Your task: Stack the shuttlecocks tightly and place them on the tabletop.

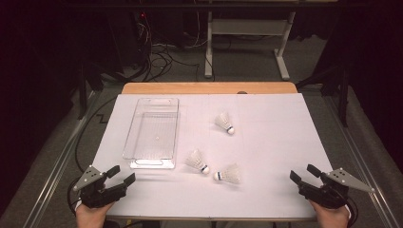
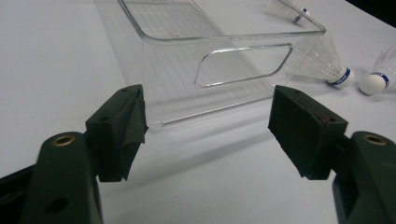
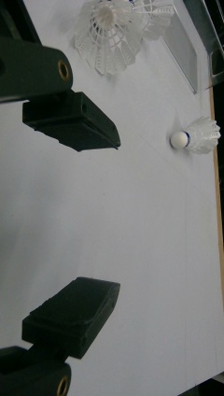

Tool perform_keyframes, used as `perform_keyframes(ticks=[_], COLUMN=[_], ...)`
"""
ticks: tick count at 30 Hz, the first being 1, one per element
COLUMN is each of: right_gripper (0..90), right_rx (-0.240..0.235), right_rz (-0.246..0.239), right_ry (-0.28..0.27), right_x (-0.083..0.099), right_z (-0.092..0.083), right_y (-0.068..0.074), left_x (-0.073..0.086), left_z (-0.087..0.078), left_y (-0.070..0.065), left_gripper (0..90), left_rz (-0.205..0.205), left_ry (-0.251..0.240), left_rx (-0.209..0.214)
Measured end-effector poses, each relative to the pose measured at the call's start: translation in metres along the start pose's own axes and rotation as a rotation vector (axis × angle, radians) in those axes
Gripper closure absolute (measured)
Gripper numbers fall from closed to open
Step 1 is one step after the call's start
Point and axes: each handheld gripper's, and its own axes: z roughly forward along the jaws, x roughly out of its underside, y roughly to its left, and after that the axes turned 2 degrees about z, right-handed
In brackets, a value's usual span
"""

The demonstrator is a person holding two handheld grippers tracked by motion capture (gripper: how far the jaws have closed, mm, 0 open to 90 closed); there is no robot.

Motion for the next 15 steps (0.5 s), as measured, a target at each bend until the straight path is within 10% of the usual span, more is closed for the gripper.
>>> perform_keyframes(ticks=[15], right_gripper=[26.3], right_rx=[-0.003], right_rz=[-0.002], right_ry=[0.004], right_x=[0.0000], right_z=[0.0008], right_y=[0.0000], left_x=[-0.0005], left_z=[0.0013], left_y=[-0.0045], left_gripper=[28.7], left_rz=[0.001], left_ry=[0.010], left_rx=[0.007])
